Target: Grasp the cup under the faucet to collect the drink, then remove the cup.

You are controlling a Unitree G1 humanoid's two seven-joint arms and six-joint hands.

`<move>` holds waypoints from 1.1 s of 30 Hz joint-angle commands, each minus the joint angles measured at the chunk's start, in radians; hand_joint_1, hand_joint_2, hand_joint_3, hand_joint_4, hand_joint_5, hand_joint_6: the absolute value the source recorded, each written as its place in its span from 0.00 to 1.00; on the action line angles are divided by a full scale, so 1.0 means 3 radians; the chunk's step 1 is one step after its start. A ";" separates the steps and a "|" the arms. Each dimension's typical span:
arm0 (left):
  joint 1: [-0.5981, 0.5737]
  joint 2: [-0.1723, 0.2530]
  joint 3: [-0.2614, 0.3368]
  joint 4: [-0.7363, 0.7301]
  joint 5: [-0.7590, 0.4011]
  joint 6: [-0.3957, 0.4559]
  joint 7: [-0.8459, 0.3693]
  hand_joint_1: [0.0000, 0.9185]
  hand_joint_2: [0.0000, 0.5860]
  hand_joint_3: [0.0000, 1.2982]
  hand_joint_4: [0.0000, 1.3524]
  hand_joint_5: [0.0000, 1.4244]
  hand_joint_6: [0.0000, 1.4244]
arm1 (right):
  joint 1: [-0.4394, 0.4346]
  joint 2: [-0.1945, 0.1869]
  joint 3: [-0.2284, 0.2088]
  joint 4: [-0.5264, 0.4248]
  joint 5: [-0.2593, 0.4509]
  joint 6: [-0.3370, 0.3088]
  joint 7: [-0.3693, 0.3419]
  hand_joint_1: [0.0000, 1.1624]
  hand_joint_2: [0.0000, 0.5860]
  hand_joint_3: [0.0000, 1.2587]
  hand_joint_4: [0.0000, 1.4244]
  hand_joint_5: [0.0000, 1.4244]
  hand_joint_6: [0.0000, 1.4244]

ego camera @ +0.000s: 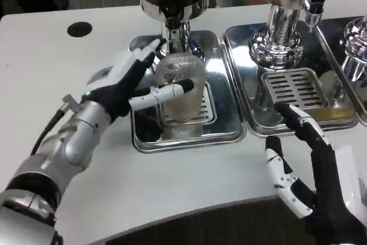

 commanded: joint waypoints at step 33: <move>0.0120 0.0630 0.0816 -0.0740 -0.1203 -0.0970 -0.1374 0.08 0.16 0.14 0.13 0.16 0.31 | -0.0289 -0.0056 -0.0076 0.0234 0.0142 -0.0130 0.0048 0.39 0.74 0.22 0.17 0.19 0.19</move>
